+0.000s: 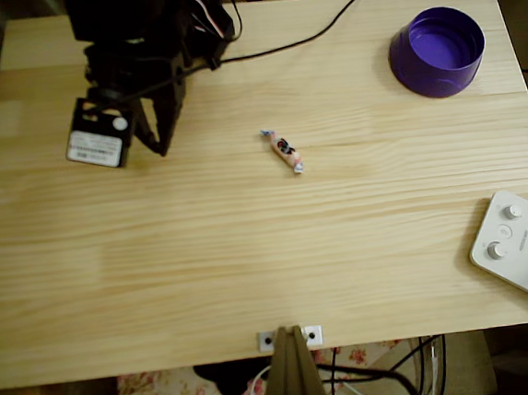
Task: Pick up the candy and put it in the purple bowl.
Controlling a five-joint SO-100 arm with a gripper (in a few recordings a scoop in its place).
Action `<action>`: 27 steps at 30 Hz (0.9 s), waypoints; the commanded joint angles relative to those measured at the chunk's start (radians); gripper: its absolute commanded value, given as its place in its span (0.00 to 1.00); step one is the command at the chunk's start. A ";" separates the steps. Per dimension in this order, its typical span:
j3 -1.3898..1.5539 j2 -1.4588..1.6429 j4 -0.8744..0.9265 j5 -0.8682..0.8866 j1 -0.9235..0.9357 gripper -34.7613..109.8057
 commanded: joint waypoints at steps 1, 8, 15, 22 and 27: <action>-0.008 0.014 -0.011 0.017 0.012 0.24; -0.008 0.014 -0.011 0.017 0.012 0.24; -0.008 0.014 -0.011 0.018 0.014 0.24; -0.008 0.014 -0.011 0.015 0.014 0.24; -0.008 0.014 -0.011 0.014 0.011 0.24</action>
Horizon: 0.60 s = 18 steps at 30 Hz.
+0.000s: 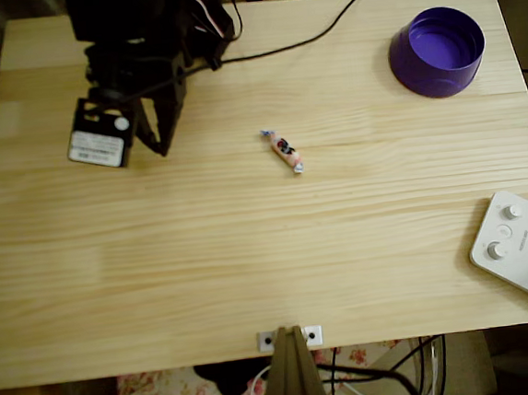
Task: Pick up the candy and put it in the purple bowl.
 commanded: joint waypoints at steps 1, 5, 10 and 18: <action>-0.008 0.014 -0.011 0.012 0.017 0.24; -0.008 0.014 -0.011 0.008 0.014 0.24; -0.009 0.011 -0.011 0.032 0.012 0.24; -0.138 -0.091 0.008 0.083 -0.020 0.24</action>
